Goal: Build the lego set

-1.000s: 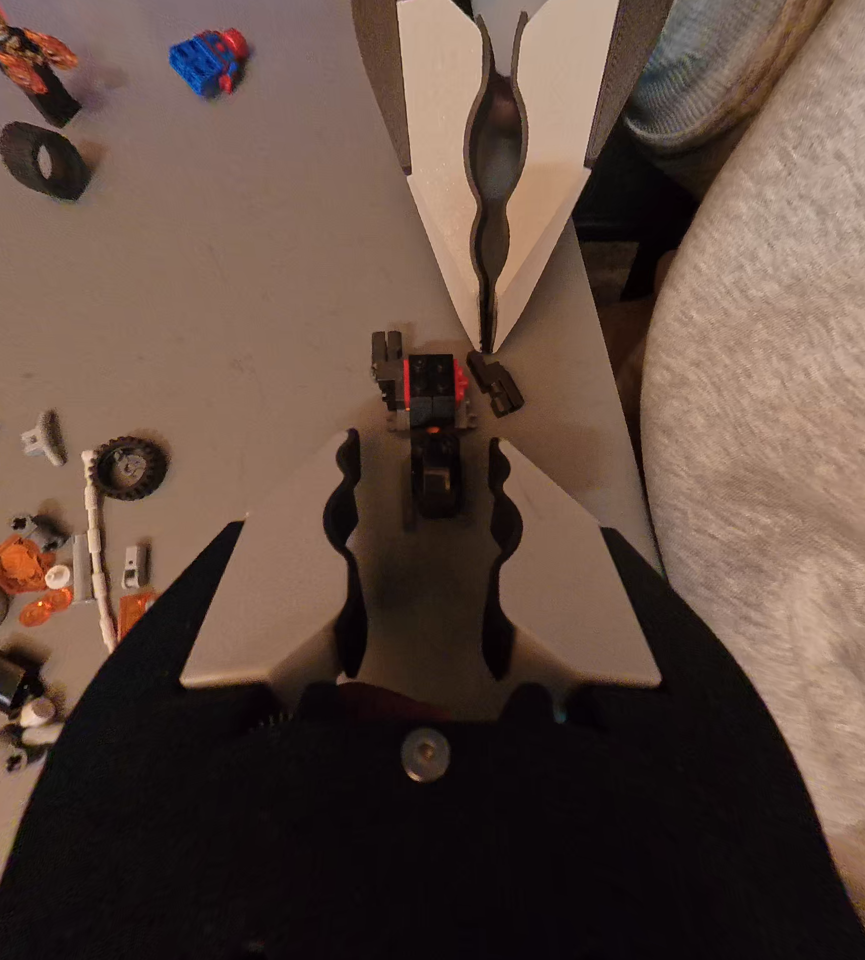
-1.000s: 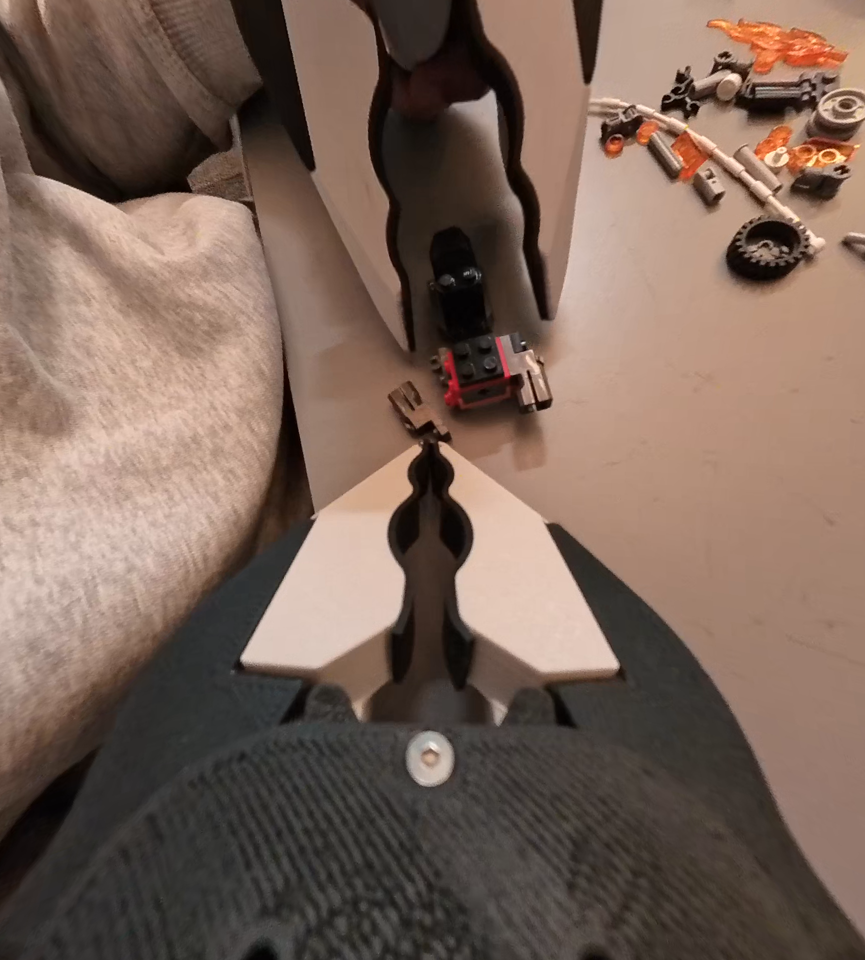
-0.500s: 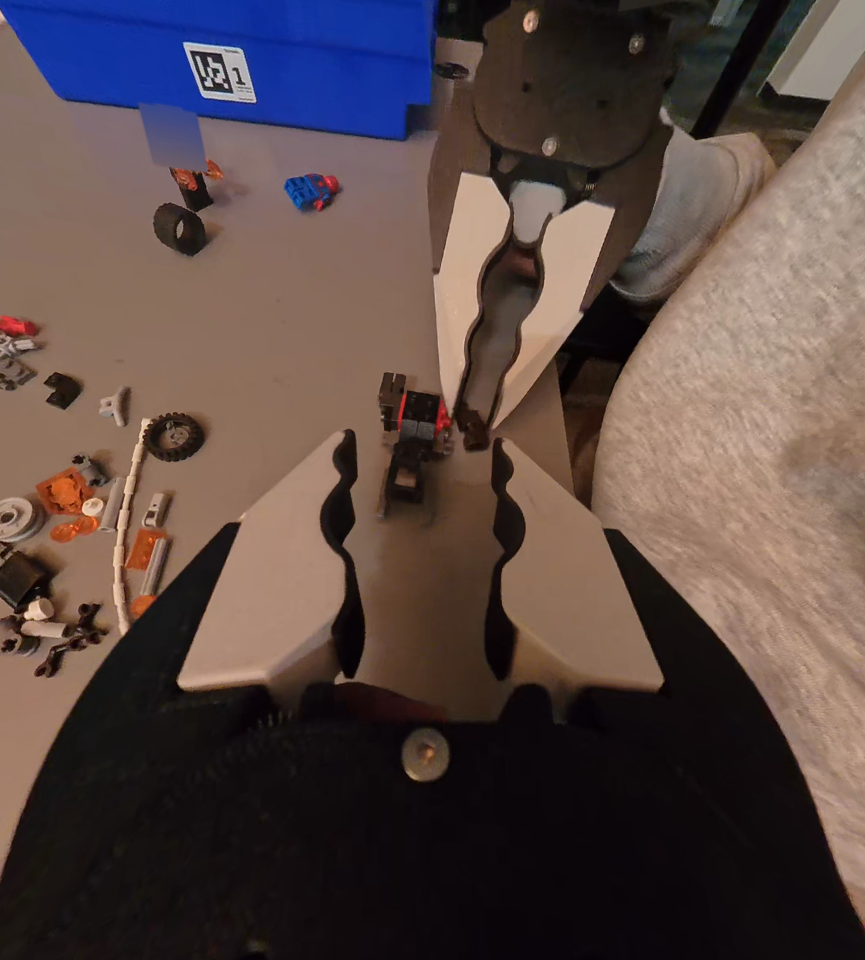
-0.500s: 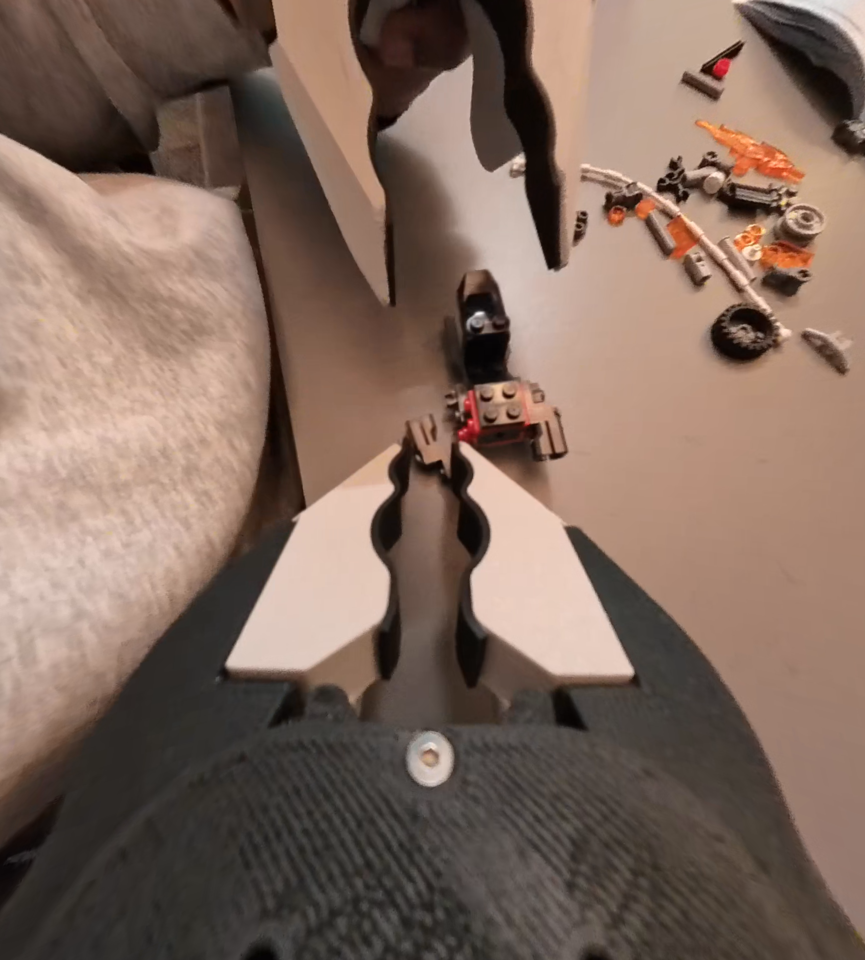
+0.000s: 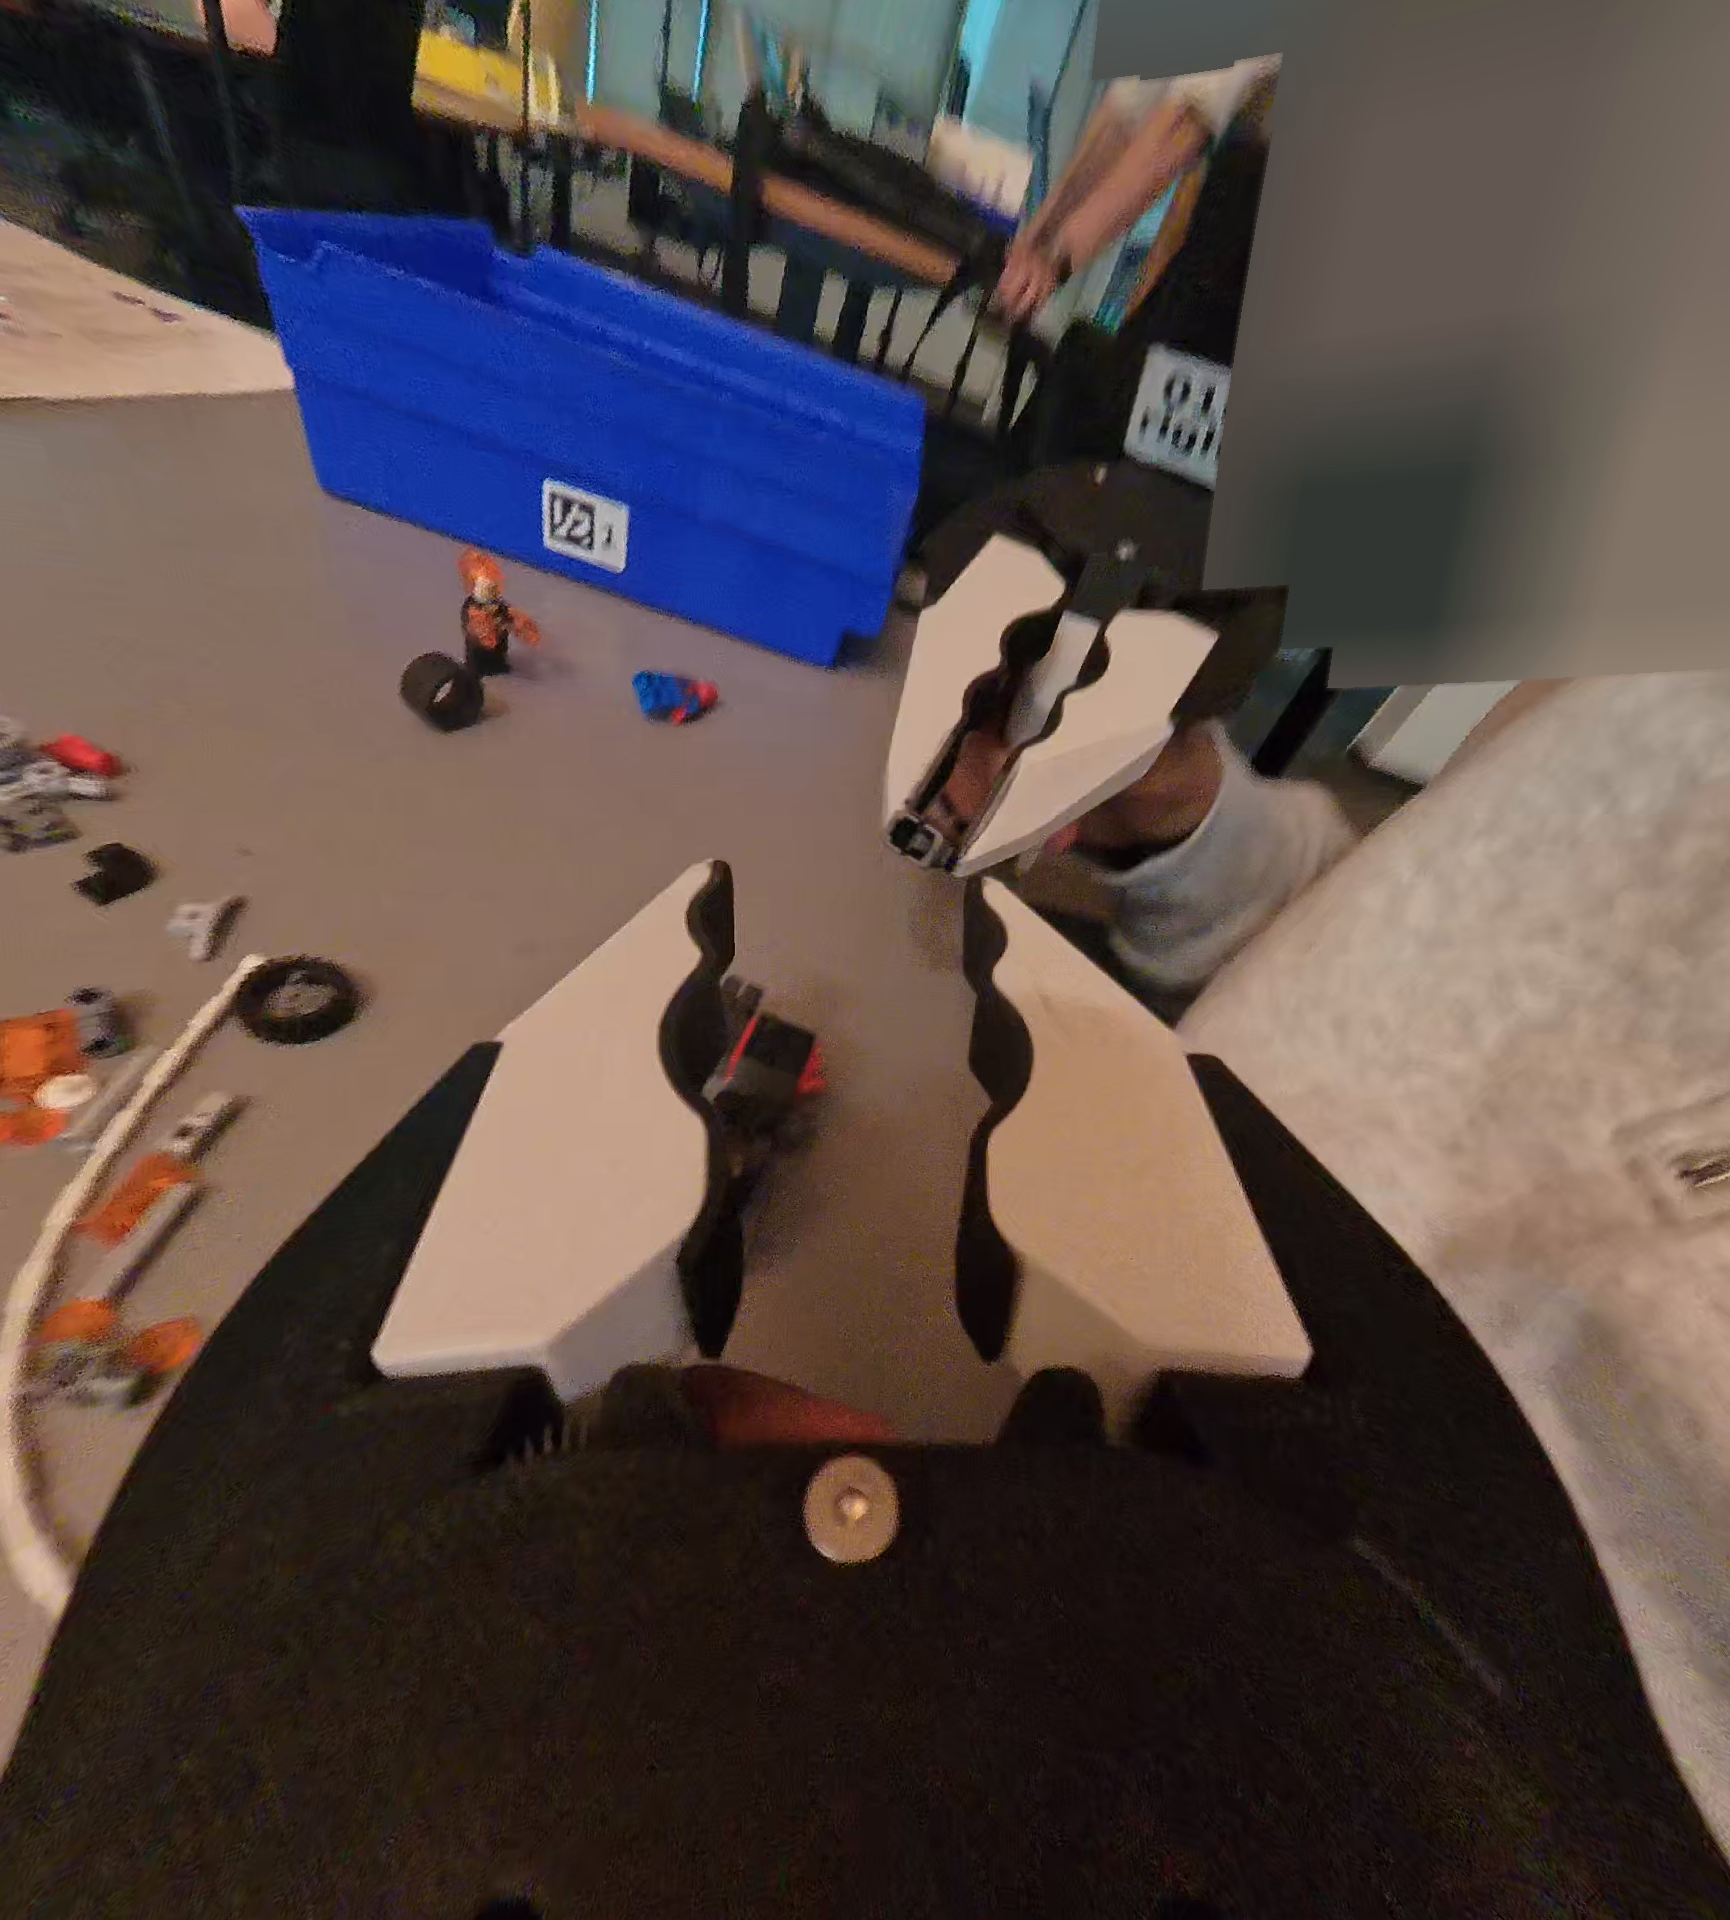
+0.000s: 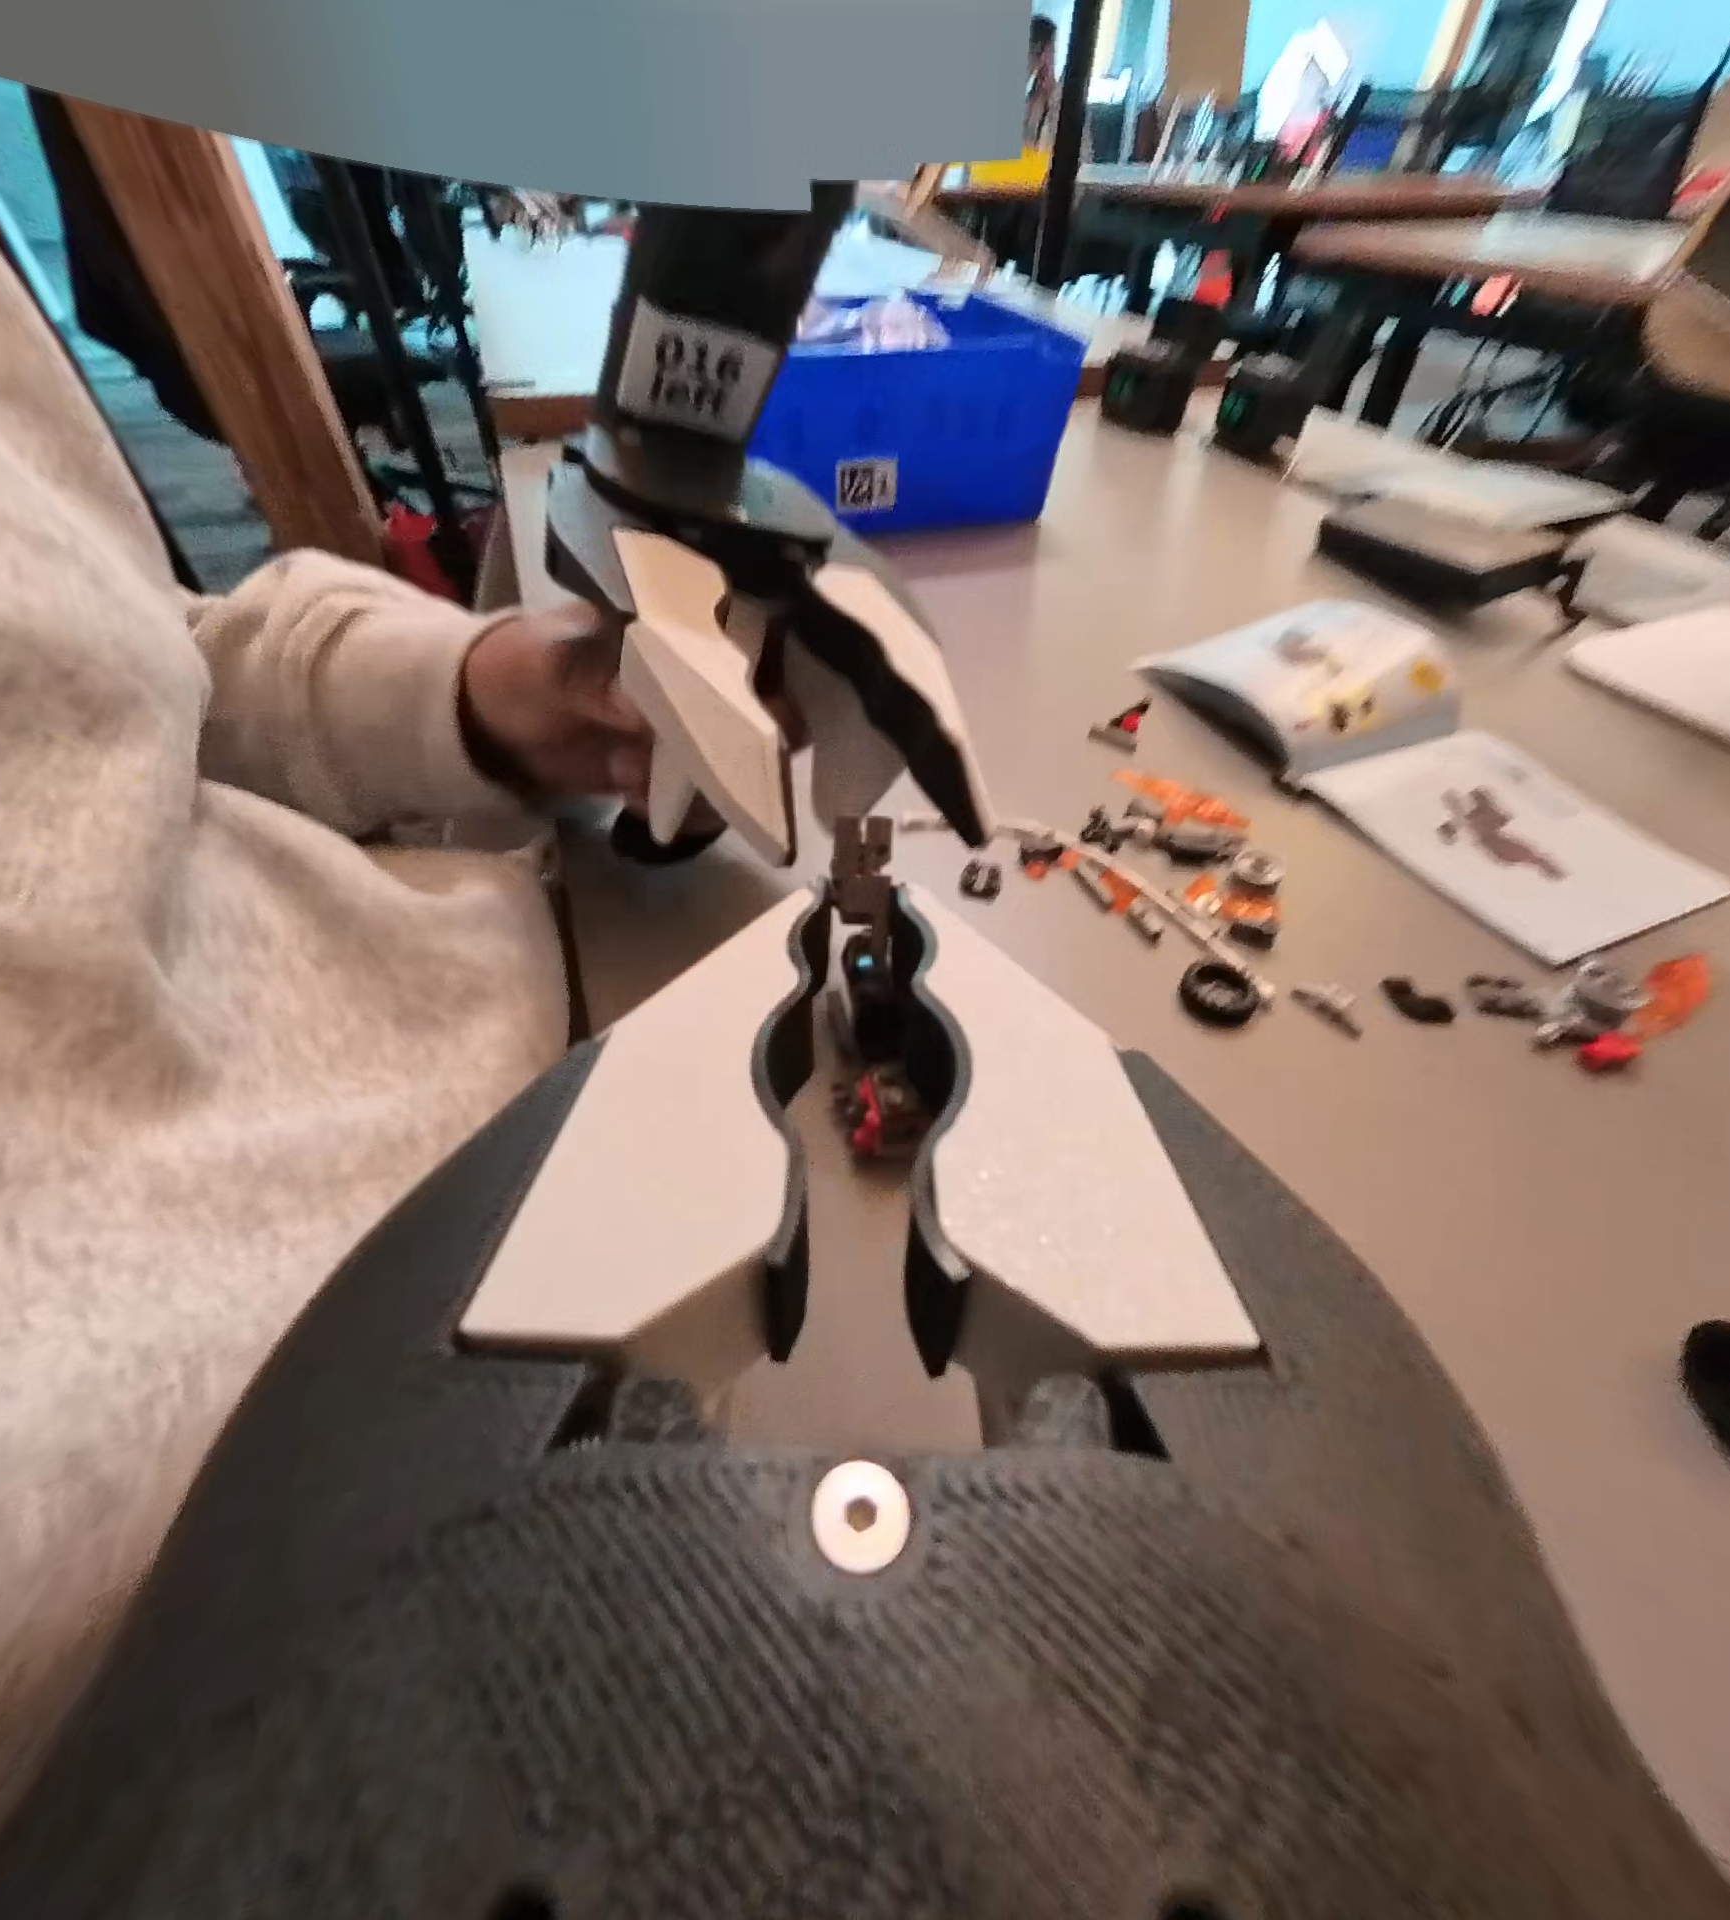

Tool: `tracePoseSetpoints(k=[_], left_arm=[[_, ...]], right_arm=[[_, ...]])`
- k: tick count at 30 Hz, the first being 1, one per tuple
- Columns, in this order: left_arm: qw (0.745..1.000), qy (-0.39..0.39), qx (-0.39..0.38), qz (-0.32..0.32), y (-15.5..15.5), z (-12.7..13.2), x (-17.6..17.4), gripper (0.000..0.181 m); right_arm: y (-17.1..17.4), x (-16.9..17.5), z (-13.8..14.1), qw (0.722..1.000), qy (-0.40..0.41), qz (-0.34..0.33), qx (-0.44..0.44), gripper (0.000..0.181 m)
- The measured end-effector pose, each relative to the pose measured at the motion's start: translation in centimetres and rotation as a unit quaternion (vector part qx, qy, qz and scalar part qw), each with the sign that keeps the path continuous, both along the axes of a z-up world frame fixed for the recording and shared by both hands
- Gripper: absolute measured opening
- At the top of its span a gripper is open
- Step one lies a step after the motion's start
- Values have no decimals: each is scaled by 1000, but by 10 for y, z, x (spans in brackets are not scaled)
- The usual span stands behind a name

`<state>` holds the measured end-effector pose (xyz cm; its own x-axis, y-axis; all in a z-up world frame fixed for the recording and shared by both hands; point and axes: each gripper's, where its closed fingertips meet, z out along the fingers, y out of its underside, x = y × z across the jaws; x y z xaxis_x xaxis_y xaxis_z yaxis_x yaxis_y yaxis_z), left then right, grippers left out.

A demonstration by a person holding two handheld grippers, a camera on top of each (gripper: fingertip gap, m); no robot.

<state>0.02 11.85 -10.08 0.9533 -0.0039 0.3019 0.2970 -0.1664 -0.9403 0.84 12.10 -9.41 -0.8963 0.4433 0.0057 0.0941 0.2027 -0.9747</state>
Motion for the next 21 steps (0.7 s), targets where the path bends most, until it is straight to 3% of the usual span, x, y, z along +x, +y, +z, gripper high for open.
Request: tracePoseSetpoints(k=[3,6,21], left_arm=[[998,-54,34,-25,4,6,7,37],[998,-53,38,-25,5,8,9,31],[998,-31,55,-22,10,24,19,43]], right_arm=[[-3,-1,16,998,43,-16,-33,9],[-3,-4,25,996,57,-34,-58,9],[0,-16,4,998,28,-57,-27,9]])
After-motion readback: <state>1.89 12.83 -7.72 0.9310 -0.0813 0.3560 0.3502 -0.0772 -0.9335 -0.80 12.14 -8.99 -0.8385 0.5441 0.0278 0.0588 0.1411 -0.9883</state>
